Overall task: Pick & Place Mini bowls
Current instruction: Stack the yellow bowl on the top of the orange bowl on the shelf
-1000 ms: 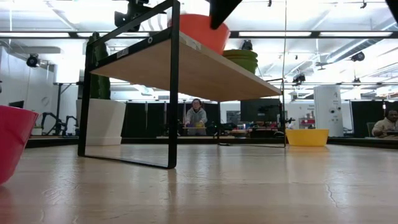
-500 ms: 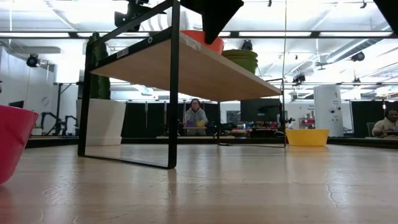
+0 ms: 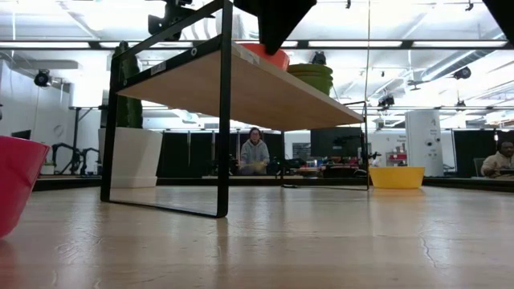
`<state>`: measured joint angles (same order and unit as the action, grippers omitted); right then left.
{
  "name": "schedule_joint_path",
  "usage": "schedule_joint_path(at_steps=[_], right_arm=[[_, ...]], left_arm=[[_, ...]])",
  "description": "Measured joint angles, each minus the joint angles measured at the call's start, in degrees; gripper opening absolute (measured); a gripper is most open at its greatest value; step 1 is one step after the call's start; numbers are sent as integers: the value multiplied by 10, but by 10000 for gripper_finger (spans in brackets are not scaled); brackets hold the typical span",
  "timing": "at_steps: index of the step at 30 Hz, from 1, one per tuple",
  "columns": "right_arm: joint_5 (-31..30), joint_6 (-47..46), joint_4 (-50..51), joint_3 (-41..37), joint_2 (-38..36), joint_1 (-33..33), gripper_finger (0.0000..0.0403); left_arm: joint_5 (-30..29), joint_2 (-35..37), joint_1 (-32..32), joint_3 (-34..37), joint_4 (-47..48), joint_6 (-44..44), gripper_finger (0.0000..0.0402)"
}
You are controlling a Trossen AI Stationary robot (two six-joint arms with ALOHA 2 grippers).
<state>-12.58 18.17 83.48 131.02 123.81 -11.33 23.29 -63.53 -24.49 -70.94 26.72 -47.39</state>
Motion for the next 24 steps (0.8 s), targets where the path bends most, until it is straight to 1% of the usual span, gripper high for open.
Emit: schedule_joint_path(at_steps=[4, 6, 9, 13, 18, 24], right_arm=[[0, -1, 5, 0, -8, -1, 91], [0, -4, 12, 0, -21, -3, 99], [0, -32, 20, 0, -44, -4, 107], [0, -90, 25, 0, -71, -3, 108], [0, -153, 36, 0, -114, 3, 101], [-11, -275, 42, -1, -164, 37, 95]], left_arm=[[0, 0, 0, 0, 0, 0, 204], [0, 0, 0, 0, 0, 0, 204], [0, 0, 0, 0, 0, 0, 204], [0, 0, 0, 0, 1, 1, 204], [0, 0, 0, 0, 4, 6, 204], [0, 0, 0, 0, 8, 6, 204]])
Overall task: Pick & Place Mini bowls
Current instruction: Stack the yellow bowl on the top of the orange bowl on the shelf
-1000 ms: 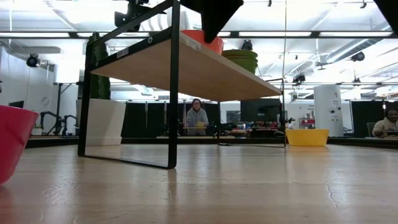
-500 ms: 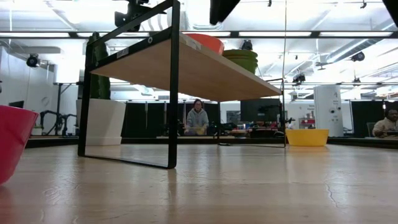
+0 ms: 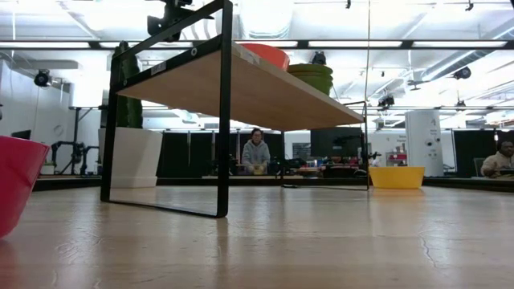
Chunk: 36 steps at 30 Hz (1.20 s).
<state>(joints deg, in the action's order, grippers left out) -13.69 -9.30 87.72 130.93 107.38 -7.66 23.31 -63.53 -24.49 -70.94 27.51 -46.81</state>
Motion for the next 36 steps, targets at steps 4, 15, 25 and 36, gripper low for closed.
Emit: schedule_joint_path(at_steps=[4, 15, 25, 36], right_arm=[[0, -72, 24, -1, -29, 42, 97], [-17, -149, 23, -9, -101, 155, 95], [-28, -171, 23, -9, -123, 271, 91], [90, -177, 23, -43, -123, 427, 87]], left_arm=[[0, 0, 0, 0, 0, 0, 204], [5, 0, 2, 0, 6, -3, 204], [11, 0, 4, 0, 6, 0, 204], [13, 0, 7, 0, 11, 5, 204]])
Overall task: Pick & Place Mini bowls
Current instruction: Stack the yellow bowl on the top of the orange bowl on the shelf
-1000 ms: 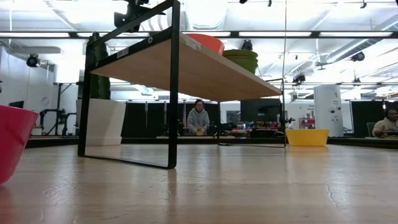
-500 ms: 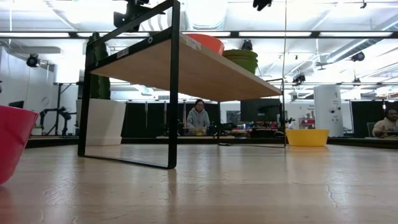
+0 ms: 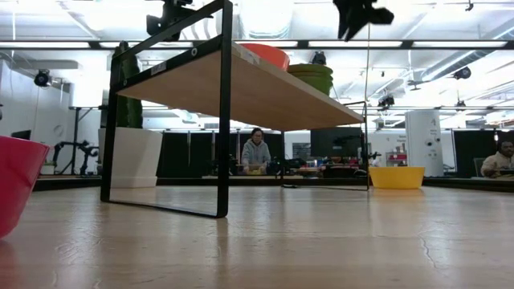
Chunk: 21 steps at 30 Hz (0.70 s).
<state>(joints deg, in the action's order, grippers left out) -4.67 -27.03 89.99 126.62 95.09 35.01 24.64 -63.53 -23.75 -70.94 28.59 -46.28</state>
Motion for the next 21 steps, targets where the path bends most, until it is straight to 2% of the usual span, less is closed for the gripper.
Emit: schedule_joint_path(at_steps=[9, 15, 21], right_arm=[[59, 31, 0, -137, 0, 106, 86], [60, 78, -1, -246, -1, 182, 86], [61, 99, -21, -344, -1, 226, 86]], left_arm=[[1, 0, 4, 0, 5, -1, 204], [0, 0, 4, 0, 5, -2, 204], [0, 0, 4, 0, 5, -13, 204]])
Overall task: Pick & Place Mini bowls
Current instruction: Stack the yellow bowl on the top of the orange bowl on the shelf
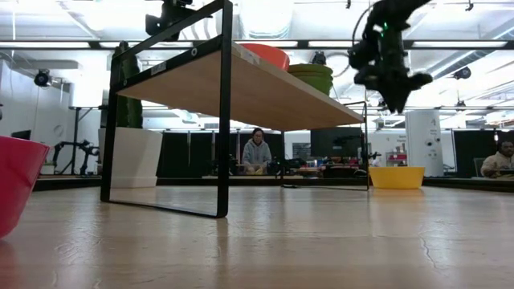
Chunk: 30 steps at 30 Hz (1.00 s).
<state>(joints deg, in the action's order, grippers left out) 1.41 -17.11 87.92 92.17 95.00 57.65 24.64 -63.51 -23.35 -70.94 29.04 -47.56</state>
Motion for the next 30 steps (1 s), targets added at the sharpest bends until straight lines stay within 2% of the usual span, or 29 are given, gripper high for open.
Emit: schedule_joint_path(at_steps=[4, 10, 17, 30], right_arm=[[11, 22, -30, -55, 0, 3, 86], [95, 118, -85, -122, 0, -9, 86], [92, 284, -91, -183, 0, -27, 81], [91, 342, -182, -230, 0, -54, 66]], left_arm=[[-1, 0, 0, 0, 0, 0, 204], [-2, 0, 0, 0, 0, 0, 204], [-2, -1, 0, 0, 0, -2, 204], [-3, -1, 0, 0, -1, -8, 204]])
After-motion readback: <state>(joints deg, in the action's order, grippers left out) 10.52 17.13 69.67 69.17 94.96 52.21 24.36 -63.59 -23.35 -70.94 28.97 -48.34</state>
